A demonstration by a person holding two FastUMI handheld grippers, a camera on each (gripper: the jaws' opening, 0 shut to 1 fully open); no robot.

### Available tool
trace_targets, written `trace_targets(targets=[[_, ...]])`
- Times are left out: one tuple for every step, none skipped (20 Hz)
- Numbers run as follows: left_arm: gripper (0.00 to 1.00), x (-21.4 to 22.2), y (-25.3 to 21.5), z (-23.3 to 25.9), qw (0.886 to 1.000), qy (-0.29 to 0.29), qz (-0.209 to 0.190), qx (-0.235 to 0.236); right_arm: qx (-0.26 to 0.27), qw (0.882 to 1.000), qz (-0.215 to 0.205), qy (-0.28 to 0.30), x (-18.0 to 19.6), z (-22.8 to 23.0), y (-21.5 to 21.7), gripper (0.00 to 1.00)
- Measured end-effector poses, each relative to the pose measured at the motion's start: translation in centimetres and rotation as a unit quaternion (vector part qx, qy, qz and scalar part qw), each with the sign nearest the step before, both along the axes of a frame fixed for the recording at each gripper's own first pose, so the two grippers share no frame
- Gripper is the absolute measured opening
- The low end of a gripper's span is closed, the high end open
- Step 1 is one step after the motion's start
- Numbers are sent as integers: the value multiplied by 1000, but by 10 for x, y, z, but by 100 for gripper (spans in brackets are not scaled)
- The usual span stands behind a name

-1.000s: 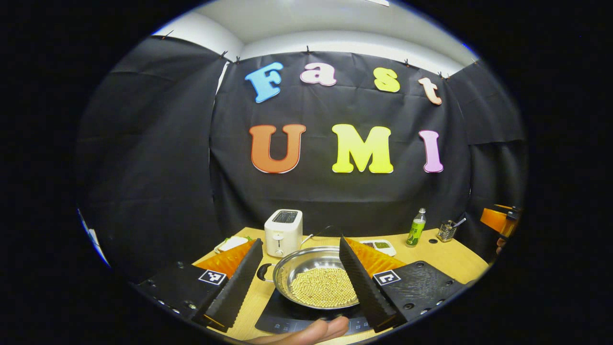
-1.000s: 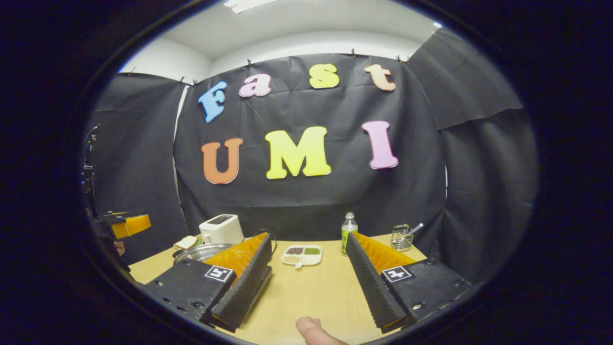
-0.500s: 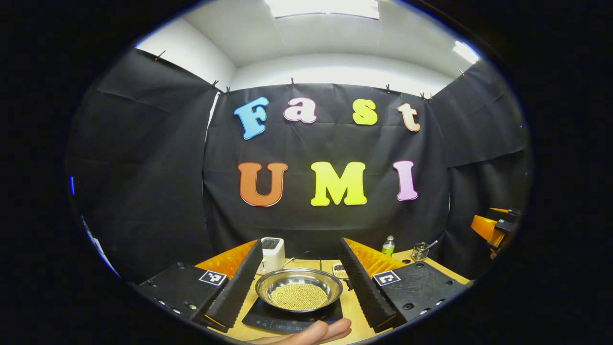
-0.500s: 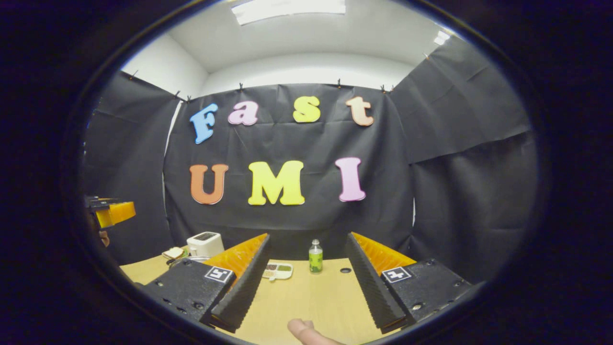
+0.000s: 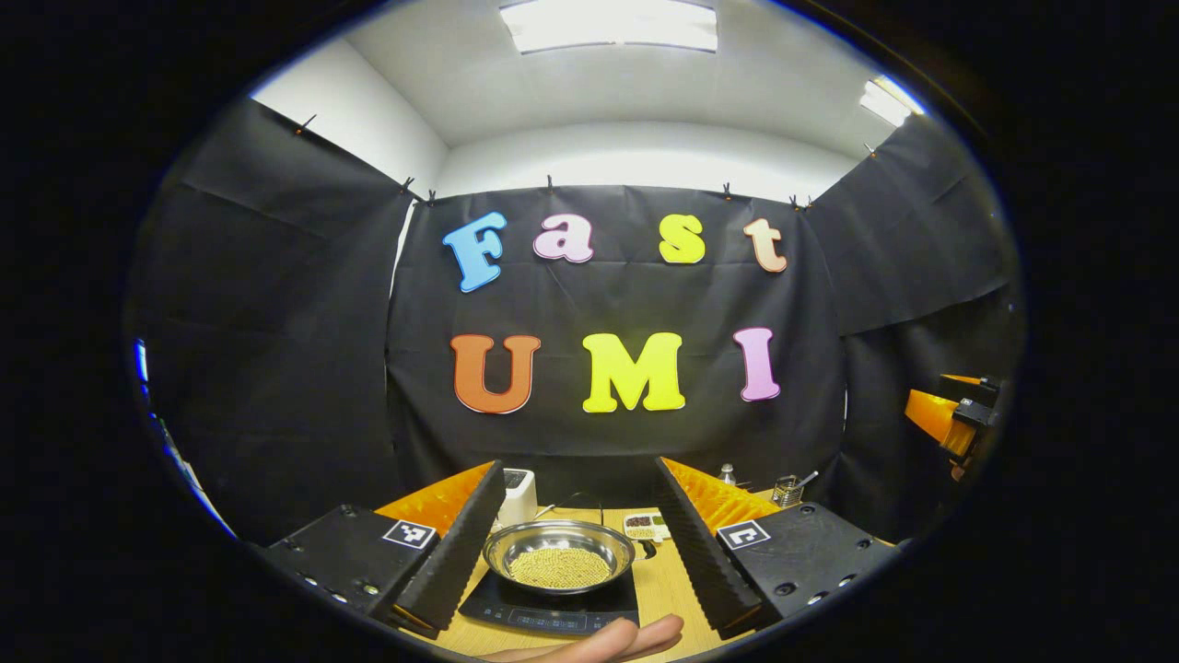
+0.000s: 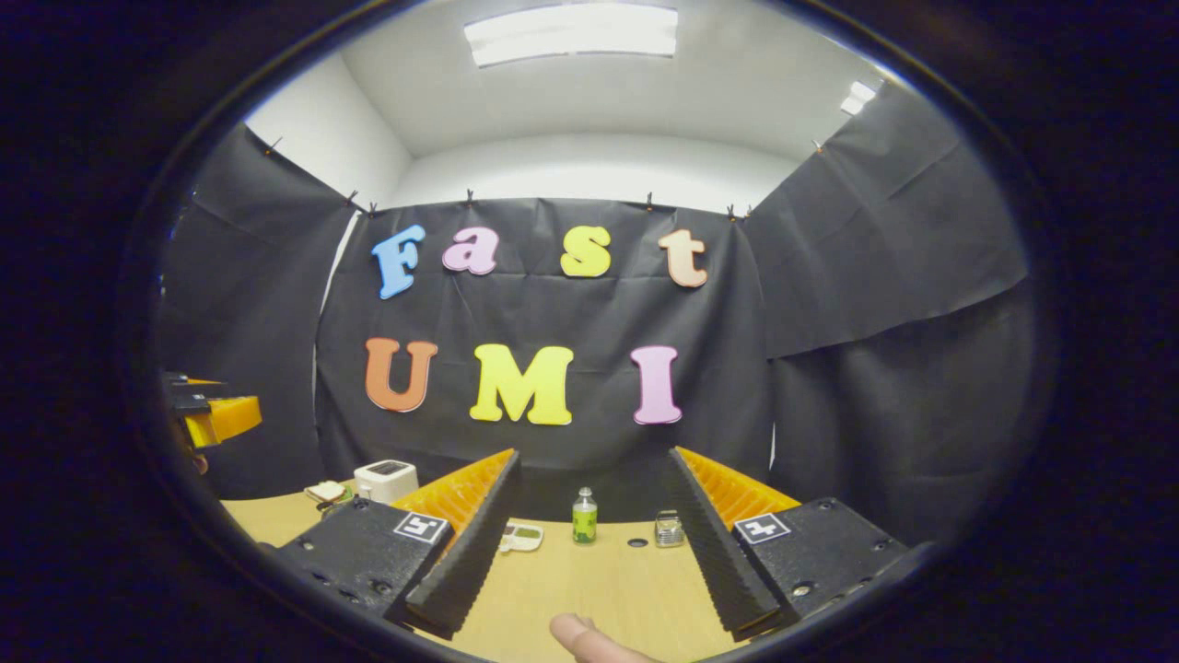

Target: First push the handle of the pot to place it horizontally, then grasp the pot with both hands and set it on the induction cooktop.

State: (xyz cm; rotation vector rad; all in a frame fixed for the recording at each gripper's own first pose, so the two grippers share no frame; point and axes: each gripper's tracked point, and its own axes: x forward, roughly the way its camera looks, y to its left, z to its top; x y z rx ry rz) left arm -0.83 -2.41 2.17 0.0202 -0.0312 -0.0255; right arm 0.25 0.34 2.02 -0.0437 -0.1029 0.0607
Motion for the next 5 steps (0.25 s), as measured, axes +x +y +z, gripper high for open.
trace_targets(targets=[[95,0,0,-1,1000,0,1,3,3,1000,-2,3,0,-3,-3,97],[95,-2,-1,-2,1000,1,2,5,5,1000,-2,5,1,-5,-6,97],[95,-3,-2,-3,1000,2,2,6,7,1000,0,9,2,-8,-7,97],[95,-4,-3,-5,1000,3,1,5,9,1000,0,14,2,-12,-9,98],[95,-6,-3,-5,1000,2,0,3,10,1000,1,18,4,-14,-11,97]])
